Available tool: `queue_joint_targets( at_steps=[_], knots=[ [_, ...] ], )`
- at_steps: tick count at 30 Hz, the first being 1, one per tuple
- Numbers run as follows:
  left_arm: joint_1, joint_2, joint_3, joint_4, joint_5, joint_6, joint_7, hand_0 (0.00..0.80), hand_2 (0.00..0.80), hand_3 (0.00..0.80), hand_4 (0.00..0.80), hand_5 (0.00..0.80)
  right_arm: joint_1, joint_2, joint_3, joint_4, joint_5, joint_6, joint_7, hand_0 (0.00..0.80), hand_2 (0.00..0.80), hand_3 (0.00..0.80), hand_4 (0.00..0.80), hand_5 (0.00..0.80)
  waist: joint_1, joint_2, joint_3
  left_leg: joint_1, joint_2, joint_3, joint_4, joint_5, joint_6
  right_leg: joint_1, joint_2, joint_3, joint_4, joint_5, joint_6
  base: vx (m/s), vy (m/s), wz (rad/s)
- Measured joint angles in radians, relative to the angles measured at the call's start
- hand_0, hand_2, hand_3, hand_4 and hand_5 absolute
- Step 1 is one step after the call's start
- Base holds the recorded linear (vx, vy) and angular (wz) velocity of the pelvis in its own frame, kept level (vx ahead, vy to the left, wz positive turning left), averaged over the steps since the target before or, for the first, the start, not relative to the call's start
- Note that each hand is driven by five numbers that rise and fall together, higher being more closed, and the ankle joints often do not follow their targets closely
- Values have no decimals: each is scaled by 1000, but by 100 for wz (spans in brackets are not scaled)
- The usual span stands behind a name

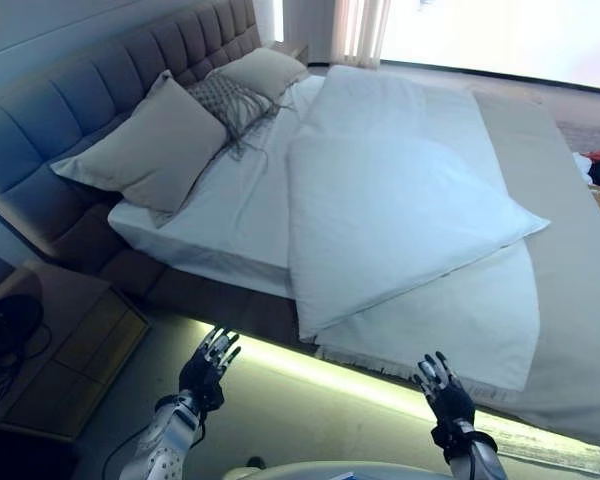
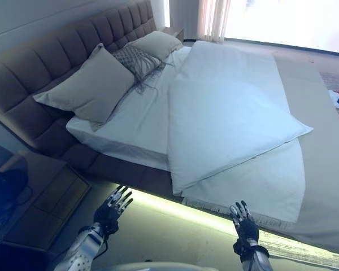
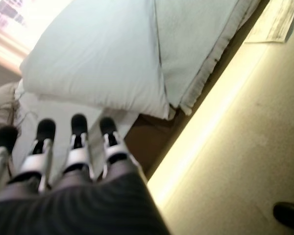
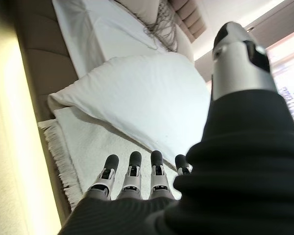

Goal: Make the bed neatly

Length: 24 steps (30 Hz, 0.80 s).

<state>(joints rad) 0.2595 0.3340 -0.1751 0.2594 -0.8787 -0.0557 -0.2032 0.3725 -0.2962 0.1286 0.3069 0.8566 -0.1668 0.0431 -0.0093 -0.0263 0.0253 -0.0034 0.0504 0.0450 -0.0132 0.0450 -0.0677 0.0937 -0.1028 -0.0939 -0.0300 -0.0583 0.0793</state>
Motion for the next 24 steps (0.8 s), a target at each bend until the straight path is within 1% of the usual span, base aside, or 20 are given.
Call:
queue_joint_targets(
  at_steps=[1, 2, 3, 4, 7, 10, 11, 15, 20, 24],
  knots=[
    [-3, -1, -1, 4, 0, 0, 0, 0, 0, 0, 0, 0, -13, -4, 7, 6, 1, 0, 0, 0, 0, 0, 0, 0, -1, -2, 6, -9, 2, -14, 16, -2, 0, -1, 5, 2, 0, 1, -4, 21, 97, 0],
    [-4, -3, -2, 6, 0, 0, 0, 0, 0, 0, 0, 0, -28, -9, 7, 12, 2, 0, -1, 0, 0, 0, 0, 0, 1, 5, 11, -9, 10, -24, 16, -7, -6, -1, 10, 2, 1, 3, -8, 44, 120, -2],
    [-15, -3, -8, 20, 1, 1, 0, 0, 0, 0, 0, 0, -49, -19, 8, 24, 7, -3, -8, 0, 0, 0, 0, 0, -1, 17, 17, 0, 19, -23, 3, -13, -16, -1, 17, 4, 5, 2, -9, 132, 121, -3],
    [-30, -3, -10, 37, 1, 2, -1, 0, 0, 0, 0, 0, -58, -24, 5, 29, 21, -4, -12, 0, 0, 0, 0, 0, -1, 23, 20, 6, 19, -23, -3, -13, -15, -1, 17, 4, 11, 1, -7, 165, 101, -2],
    [-34, -1, -9, 36, 3, 6, -2, 0, 0, 0, 0, 0, -52, -25, 2, 25, 64, -6, -26, 0, 0, 0, 0, 0, -1, 36, 13, 13, 15, -21, -25, -12, -6, 1, 7, 4, 19, -13, -3, 179, 84, 2],
    [-28, -2, -12, 36, 3, 26, 1, 0, 0, 0, 0, 0, -21, -17, 4, 14, 66, -5, -27, 0, 0, 0, 0, 0, -2, 47, 0, 30, 3, -18, -46, -5, 4, 3, -4, 4, 17, -13, 1, 152, 48, -1],
    [-26, -2, -12, 36, 3, 30, 1, 0, 0, 0, 0, 0, -11, -17, 5, 12, 59, -4, -26, 0, 0, 0, 0, 0, -2, 50, -2, 37, -1, -17, -53, -4, 6, 5, -7, 4, 15, -10, 7, 137, 28, 0],
    [-22, -2, -12, 32, 3, 33, 1, 0, 0, 0, 0, 0, 5, -3, 6, 11, 62, -3, -26, 0, 0, 0, 0, 0, -1, 47, -10, 46, -8, -17, -72, 7, 4, 18, -11, 1, -2, -7, 13, 124, 10, 1],
    [-21, 0, -42, 18, 4, 44, -2, 0, 0, 0, 0, 0, 2, 8, 35, 7, 82, -3, -31, 0, 0, 0, 0, 0, 0, 40, -11, 42, -8, -21, -73, 6, 4, 20, -11, -7, -6, -8, 13, 55, 5, 4],
    [-20, 0, -44, 18, 3, 50, -2, 0, 0, 0, 0, 0, 6, 7, 42, 8, 110, -3, -36, 0, 0, 0, 0, 0, 0, 40, -15, 44, -7, -27, -74, 6, 3, 26, -12, -17, -11, -8, 13, 44, -1, 7]
  ],
)
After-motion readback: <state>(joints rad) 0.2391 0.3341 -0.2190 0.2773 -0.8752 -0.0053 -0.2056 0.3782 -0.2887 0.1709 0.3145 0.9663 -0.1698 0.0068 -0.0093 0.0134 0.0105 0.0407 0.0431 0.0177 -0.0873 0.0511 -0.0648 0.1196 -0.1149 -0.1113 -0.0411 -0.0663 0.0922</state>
